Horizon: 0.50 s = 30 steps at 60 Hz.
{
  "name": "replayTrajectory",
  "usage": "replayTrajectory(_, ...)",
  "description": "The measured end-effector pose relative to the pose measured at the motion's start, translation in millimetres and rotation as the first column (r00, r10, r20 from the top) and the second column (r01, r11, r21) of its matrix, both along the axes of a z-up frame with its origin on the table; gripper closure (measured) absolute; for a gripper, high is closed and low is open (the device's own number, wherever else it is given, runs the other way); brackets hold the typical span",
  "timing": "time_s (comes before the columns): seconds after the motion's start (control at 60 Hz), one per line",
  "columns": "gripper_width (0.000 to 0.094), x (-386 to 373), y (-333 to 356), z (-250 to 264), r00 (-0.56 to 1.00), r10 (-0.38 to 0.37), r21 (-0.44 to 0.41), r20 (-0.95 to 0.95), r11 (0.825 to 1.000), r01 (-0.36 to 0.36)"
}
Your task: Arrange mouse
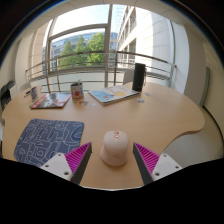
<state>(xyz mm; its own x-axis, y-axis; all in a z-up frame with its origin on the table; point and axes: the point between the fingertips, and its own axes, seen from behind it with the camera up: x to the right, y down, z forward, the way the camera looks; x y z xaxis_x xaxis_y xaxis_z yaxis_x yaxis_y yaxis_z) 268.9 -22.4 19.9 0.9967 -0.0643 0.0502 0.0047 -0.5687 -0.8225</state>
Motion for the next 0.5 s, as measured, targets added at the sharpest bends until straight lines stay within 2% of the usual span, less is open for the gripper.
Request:
replayTrajectory(0.133,0.0143,12.1,28.1,-25.6,0.999,-0.023,-0.026,-0.026,0.999,0.023)
replayTrajectory(0.217,0.0253,13.8,35.4,-31.6,0.999,-0.028,-0.021,-0.041,0.999,0.027)
replayTrajectory(0.267,0.0378,11.1,38.3,-31.5,0.999,-0.01,-0.017,-0.043,1.0,0.009)
replayTrajectory(0.5,0.0525,17.4,36.4,-29.8,0.999,-0.044,-0.022,-0.006,0.999,0.044)
